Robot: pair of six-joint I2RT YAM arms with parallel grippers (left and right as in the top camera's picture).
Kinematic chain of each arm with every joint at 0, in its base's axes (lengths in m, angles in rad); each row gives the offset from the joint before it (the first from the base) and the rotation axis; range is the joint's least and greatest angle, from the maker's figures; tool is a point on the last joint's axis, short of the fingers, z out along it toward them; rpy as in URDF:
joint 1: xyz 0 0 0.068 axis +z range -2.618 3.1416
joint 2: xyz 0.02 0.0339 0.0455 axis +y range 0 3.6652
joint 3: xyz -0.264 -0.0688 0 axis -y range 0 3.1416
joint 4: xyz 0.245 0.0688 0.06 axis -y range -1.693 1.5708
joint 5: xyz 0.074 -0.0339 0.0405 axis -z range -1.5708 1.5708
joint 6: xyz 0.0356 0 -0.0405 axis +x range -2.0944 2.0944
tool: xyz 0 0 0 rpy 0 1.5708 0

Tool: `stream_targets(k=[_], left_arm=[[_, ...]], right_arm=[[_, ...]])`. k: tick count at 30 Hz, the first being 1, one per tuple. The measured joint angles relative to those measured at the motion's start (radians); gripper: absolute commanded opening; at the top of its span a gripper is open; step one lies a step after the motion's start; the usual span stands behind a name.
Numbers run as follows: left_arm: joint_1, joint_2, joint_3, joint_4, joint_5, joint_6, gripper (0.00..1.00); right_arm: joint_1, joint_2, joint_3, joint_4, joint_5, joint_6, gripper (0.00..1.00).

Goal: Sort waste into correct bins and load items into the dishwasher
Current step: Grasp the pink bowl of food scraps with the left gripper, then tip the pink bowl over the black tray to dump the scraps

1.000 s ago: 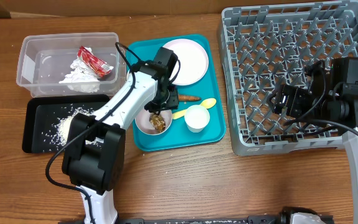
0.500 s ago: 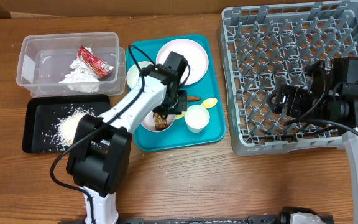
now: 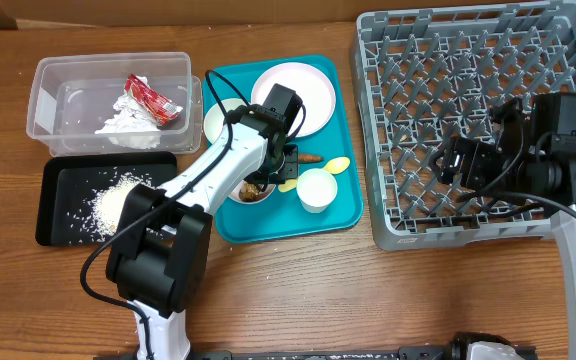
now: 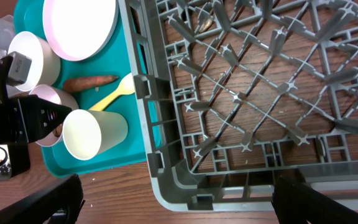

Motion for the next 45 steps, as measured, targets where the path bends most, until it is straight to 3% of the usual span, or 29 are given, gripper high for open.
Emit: stream_targets(k=[3, 7, 11, 20, 26, 34, 40, 45], left_arm=[[0.000, 0.000, 0.000, -0.007, 0.000, 0.000, 0.04], [0.001, 0.002, 0.066, -0.211, 0.001, 0.008, 0.04], [0.001, 0.005, 0.279, -0.420, 0.003, 0.020, 0.04], [0.011, 0.004, 0.644, -0.653, -0.003, 0.080, 0.04], [0.171, -0.006, 0.817, -0.809, 0.035, 0.164, 0.04], [0.516, -0.075, 0.758, -0.809, 0.271, 0.351, 0.04], [0.760, -0.156, 0.555, -0.815, 0.473, 0.546, 0.04], [0.945, -0.159, 0.303, -0.779, 0.752, 0.776, 0.04]], right_arm=[[0.000, 0.000, 0.000, -0.002, 0.000, 0.001, 1.00], [0.000, 0.000, 0.000, -0.003, 0.000, 0.001, 1.00], [0.000, 0.000, 0.000, -0.002, 0.000, 0.000, 1.00], [0.000, 0.000, 0.000, -0.003, 0.000, 0.000, 1.00], [0.000, 0.000, 0.000, -0.003, 0.000, 0.000, 1.00], [0.000, 0.000, 0.000, -0.003, 0.000, 0.000, 1.00], [0.000, 0.000, 0.000, -0.003, 0.000, 0.000, 1.00], [0.000, 0.000, 0.000, -0.006, 0.000, 0.000, 1.00]])
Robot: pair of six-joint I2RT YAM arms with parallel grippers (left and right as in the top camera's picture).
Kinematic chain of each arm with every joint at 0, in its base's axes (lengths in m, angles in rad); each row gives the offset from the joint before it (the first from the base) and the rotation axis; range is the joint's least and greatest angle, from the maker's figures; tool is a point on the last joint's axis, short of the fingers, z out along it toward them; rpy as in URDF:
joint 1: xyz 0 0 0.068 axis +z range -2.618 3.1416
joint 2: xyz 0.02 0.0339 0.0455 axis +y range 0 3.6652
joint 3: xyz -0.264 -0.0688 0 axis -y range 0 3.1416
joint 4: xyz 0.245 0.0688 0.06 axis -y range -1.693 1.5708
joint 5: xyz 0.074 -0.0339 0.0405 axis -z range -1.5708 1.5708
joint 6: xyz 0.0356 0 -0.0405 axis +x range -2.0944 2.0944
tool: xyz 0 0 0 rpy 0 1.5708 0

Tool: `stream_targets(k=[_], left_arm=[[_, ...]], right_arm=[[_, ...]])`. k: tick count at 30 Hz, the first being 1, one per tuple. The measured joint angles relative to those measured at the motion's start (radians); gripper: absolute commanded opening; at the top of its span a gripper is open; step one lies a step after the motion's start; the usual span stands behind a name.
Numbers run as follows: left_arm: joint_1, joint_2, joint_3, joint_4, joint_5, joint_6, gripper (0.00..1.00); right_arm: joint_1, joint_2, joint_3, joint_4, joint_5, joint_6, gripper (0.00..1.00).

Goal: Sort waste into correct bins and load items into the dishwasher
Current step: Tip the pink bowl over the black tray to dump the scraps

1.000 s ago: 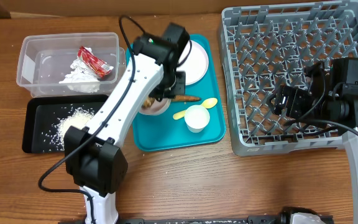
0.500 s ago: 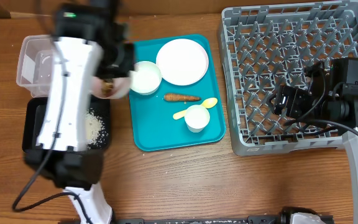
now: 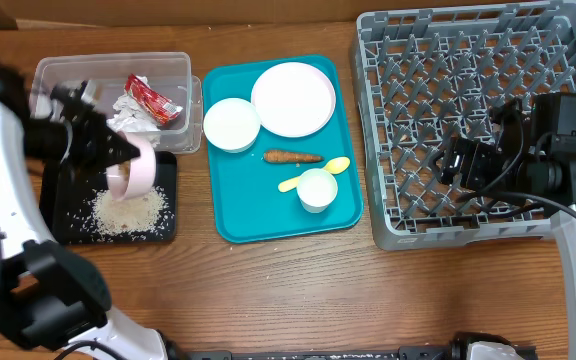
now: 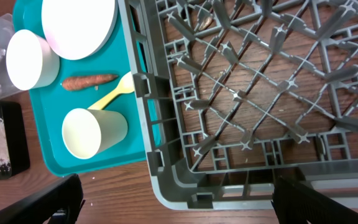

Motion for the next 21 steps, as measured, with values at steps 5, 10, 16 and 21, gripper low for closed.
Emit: stream_targets(k=[5, 10, 16, 21], left_arm=[[0.142, 0.000, -0.234, 0.134, 0.213, 0.142, 0.04], [0.247, 0.000, -0.410, 0.294, 0.378, 0.191, 0.04], [0.280, 0.000, -0.487, 0.333, 0.521, 0.196, 0.04], [0.280, 0.000, -0.488, 0.368, 0.640, 0.150, 0.04]], right_arm=[[0.000, 0.000, 0.000, -0.002, 0.001, 0.000, 1.00], [0.000, 0.000, 0.000, -0.003, 0.000, 0.000, 1.00], [0.000, 0.000, 0.000, -0.003, 0.000, 0.000, 1.00], [0.000, 0.000, 0.000, -0.004, 0.001, 0.000, 1.00]])
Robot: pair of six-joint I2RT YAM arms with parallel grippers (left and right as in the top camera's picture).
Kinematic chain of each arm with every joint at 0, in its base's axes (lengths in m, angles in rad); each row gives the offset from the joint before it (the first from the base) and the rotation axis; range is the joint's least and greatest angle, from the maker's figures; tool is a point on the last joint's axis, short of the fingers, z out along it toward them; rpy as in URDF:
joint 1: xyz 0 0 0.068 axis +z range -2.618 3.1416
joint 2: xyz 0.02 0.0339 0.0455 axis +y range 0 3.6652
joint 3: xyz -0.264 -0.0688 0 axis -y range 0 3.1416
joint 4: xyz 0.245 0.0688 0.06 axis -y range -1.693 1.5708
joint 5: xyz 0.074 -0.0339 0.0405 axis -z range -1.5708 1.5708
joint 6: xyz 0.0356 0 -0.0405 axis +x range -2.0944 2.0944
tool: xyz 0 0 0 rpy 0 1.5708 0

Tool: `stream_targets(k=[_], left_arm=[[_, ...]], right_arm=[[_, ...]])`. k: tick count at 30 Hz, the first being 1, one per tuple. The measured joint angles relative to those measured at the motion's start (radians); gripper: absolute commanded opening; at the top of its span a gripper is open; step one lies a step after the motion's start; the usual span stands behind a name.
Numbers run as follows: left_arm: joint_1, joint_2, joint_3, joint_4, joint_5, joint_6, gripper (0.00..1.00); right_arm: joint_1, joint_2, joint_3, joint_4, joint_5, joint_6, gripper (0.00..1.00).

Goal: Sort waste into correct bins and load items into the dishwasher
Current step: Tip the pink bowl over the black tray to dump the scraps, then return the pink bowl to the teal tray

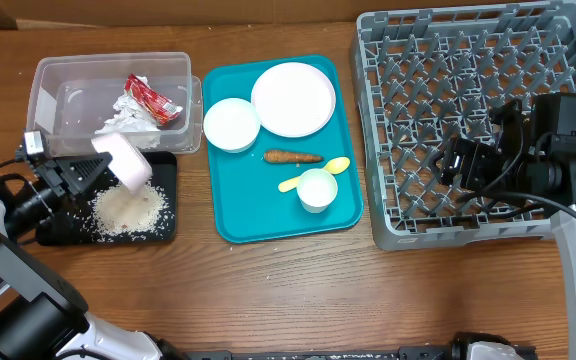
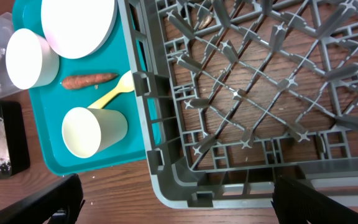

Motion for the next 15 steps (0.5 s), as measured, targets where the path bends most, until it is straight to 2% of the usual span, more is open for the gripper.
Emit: stream_targets(k=[6, 9, 12, 15], left_arm=[[0.000, 0.000, -0.001, 0.113, -0.006, -0.040, 0.04], [0.000, 0.000, 0.000, 0.073, -0.019, -0.044, 0.04], [0.000, 0.002, -0.001, -0.039, -0.016, -0.044, 0.04], [0.000, 0.002, -0.001, -0.023, -0.023, -0.045, 0.04]], right_arm=[[0.000, 0.000, 0.000, 0.000, 0.000, 0.000, 1.00], [0.000, 0.000, 0.000, 0.000, 0.000, 0.000, 1.00], [0.000, 0.000, 0.000, 0.000, 0.000, 0.000, 1.00], [0.000, 0.000, 0.000, 0.000, 0.000, 0.000, 1.00]])
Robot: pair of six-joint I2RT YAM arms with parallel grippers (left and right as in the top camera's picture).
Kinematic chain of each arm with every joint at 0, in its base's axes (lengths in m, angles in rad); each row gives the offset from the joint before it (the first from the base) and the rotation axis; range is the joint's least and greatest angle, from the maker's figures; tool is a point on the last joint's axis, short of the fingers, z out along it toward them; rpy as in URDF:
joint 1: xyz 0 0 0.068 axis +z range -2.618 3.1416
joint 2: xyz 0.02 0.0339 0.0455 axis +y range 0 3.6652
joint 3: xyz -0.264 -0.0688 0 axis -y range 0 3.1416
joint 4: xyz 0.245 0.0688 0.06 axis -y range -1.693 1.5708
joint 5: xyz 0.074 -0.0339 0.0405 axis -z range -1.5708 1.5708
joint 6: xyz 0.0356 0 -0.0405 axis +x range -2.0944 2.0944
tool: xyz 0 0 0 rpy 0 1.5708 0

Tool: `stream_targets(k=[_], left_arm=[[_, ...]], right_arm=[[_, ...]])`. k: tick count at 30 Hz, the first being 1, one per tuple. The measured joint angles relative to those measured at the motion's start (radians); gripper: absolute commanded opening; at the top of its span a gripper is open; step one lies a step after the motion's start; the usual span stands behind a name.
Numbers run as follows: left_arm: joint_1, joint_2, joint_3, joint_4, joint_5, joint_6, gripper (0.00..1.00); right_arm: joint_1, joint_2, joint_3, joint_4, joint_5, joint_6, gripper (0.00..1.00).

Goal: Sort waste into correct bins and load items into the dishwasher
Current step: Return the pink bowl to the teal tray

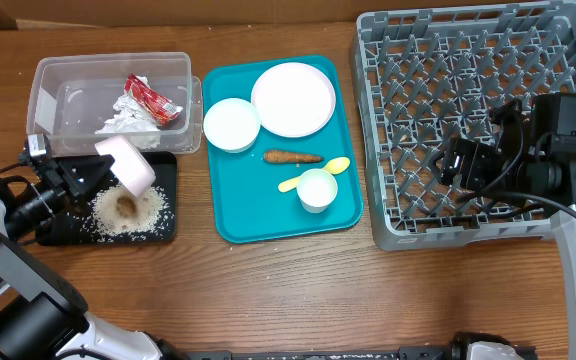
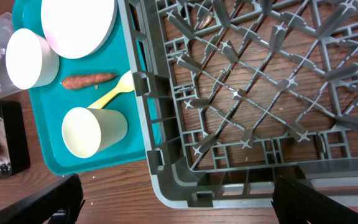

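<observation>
My left gripper [image 1: 90,174] is shut on a pink bowl [image 1: 128,162], held tipped over the black tray [image 1: 60,232]. In that tray a brown lump of food [image 1: 126,205] lies on a pile of white rice [image 1: 146,208]. On the teal tray [image 1: 268,218] are a white plate [image 1: 293,98], a white bowl [image 1: 231,124], a carrot [image 1: 293,156], a yellow spoon [image 1: 313,176] and a white cup [image 1: 315,190]. My right gripper [image 2: 176,214] hangs open over the near left corner of the grey dish rack [image 1: 468,120], holding nothing.
A clear plastic bin [image 1: 63,75] at the back left holds a red wrapper [image 1: 153,97] and crumpled tissue [image 1: 128,120]. The rack's corner wall [image 2: 166,180] stands between my right fingers [image 2: 42,202] and the teal tray [image 2: 48,165].
A brown lump of food now lies on the rice in the black tray, where only rice showed before. The tipped pink bowl and both arms stand almost where they were.
My left gripper was at the pink bowl with brown food on the teal tray. Then the bowl was off that tray, held tilted above the black tray. It stayed tipped there with the arm lower, and now the brown food lies on the rice.
</observation>
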Motion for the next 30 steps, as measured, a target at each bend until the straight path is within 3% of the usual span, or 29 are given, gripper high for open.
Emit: stream_targets(k=[6, 9, 15, 19, 21, 26, 30], left_arm=[[-0.001, 0.000, 0.001, 0.021, 0.031, -0.004, 0.04], [-0.021, 0.005, 0.045, -0.039, 0.031, -0.003, 0.04], [-0.232, 0.011, 0.333, -0.155, -0.087, 0.002, 0.04], [-0.466, 0.010, 0.493, -0.134, -0.293, -0.072, 0.04], [-0.608, 0.010, 0.526, -0.104, -0.465, -0.148, 0.04], [-0.955, 0.011, 0.518, -0.081, -0.998, -0.391, 0.04], [-1.093, 0.018, 0.462, -0.016, -1.197, -0.507, 0.04]], right_arm=[[0.000, 0.000, 0.000, 0.000, 0.000, 0.000, 1.00], [0.000, 0.000, 0.000, 0.000, 0.000, 0.000, 1.00], [0.000, 0.000, 0.000, 0.000, 0.000, 0.000, 1.00], [0.000, 0.000, 0.000, -0.001, 0.000, 0.000, 1.00], [0.000, 0.000, 0.000, 0.000, 0.000, 0.000, 1.00], [0.000, 0.000, 0.000, 0.000, 0.001, 0.000, 1.00], [0.000, 0.000, 0.000, 0.000, 0.000, 0.000, 1.00]])
